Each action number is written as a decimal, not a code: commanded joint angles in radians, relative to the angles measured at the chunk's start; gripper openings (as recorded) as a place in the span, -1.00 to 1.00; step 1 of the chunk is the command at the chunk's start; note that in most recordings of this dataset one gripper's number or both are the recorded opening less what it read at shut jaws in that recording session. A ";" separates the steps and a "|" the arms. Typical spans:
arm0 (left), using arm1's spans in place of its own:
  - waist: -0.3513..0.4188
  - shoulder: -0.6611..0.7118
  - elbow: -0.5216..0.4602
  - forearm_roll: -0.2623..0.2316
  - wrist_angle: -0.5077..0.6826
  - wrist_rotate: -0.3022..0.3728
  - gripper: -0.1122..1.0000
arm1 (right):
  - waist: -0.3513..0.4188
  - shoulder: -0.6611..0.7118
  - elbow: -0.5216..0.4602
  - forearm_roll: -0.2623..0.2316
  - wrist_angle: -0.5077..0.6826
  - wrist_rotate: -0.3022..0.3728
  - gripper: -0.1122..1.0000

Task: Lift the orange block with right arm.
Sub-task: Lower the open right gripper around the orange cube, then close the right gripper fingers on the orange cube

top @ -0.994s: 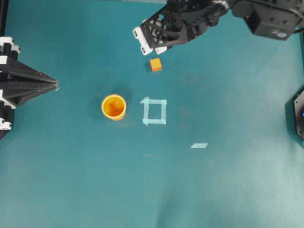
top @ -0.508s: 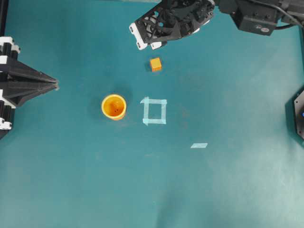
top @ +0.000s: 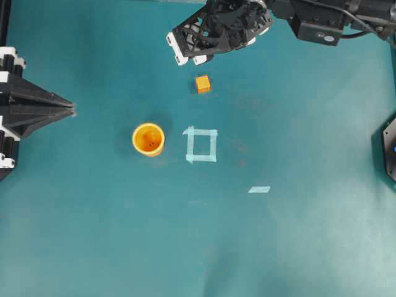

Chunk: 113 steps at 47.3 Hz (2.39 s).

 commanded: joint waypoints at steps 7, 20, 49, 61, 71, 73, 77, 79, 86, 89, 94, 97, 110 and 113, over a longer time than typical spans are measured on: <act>0.003 0.009 -0.032 0.003 -0.011 -0.002 -0.58 | -0.009 0.015 -0.032 0.002 -0.003 0.015 0.20; 0.003 0.009 -0.032 0.002 -0.011 -0.002 -0.58 | -0.009 0.064 -0.032 0.000 -0.012 0.015 0.20; 0.003 0.008 -0.034 0.002 -0.011 -0.002 -0.58 | -0.009 0.126 0.032 -0.023 -0.071 0.049 0.20; 0.003 0.009 -0.032 0.002 -0.011 -0.002 -0.58 | -0.009 0.132 0.121 -0.021 -0.156 0.074 0.19; 0.002 0.012 -0.032 0.003 -0.009 -0.002 -0.58 | -0.009 0.141 0.158 -0.020 -0.244 0.103 0.19; 0.003 0.014 -0.032 0.002 -0.011 -0.002 -0.58 | -0.009 0.147 0.158 -0.020 -0.252 0.103 0.19; 0.003 0.015 -0.032 0.002 -0.011 -0.002 -0.58 | -0.009 0.155 0.158 -0.020 -0.262 0.103 0.19; 0.003 0.015 -0.032 0.002 -0.011 -0.002 -0.58 | -0.009 0.156 0.158 -0.020 -0.262 0.103 0.19; 0.003 0.015 -0.032 0.002 -0.011 -0.002 -0.58 | -0.009 0.166 0.156 -0.020 -0.267 0.101 0.19; 0.003 0.015 -0.032 0.003 -0.011 -0.002 -0.58 | -0.009 0.167 0.156 -0.021 -0.276 0.101 0.19; 0.002 0.015 -0.032 0.002 -0.011 -0.002 -0.58 | -0.009 0.176 0.152 -0.020 -0.288 0.101 0.19; 0.002 0.015 -0.034 0.003 -0.011 -0.002 -0.58 | -0.008 0.183 0.149 -0.020 -0.290 0.101 0.19; 0.003 0.015 -0.032 0.003 -0.011 -0.002 -0.58 | -0.008 0.192 0.147 -0.021 -0.290 0.101 0.19; 0.002 0.015 -0.032 0.003 -0.011 -0.002 -0.58 | -0.006 0.196 0.147 -0.023 -0.290 0.101 0.19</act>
